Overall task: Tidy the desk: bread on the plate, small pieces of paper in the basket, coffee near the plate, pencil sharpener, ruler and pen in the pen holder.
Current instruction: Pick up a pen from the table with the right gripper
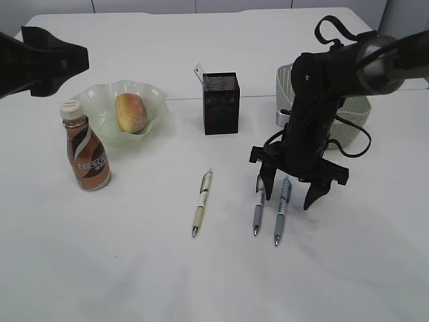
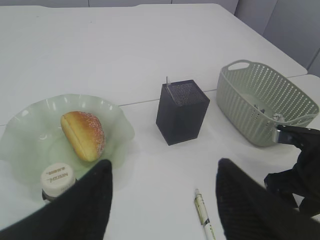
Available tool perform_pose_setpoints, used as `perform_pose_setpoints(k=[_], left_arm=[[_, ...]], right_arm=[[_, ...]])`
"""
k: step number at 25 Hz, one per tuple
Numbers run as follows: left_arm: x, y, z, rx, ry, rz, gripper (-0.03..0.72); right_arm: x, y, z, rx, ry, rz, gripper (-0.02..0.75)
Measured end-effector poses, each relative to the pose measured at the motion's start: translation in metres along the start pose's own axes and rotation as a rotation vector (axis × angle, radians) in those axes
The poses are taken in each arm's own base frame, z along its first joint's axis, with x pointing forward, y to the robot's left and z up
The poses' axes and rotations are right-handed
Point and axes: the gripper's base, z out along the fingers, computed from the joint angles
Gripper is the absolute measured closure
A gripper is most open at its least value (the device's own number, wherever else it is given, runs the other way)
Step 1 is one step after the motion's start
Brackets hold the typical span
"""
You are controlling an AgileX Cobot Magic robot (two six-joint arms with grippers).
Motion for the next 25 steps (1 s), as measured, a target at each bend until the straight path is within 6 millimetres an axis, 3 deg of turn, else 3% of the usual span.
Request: perform_pose_setpoints(k=[22, 25], left_arm=[[0.0, 0.0, 0.0, 0.0, 0.0, 0.0, 0.214], [0.0, 0.0, 0.0, 0.0, 0.0, 0.0, 0.214]], right_arm=[[-0.001, -0.002, 0.013, 0.033, 0.027, -0.004, 0.185], [-0.001, -0.002, 0.013, 0.037, 0.029, -0.005, 0.222]])
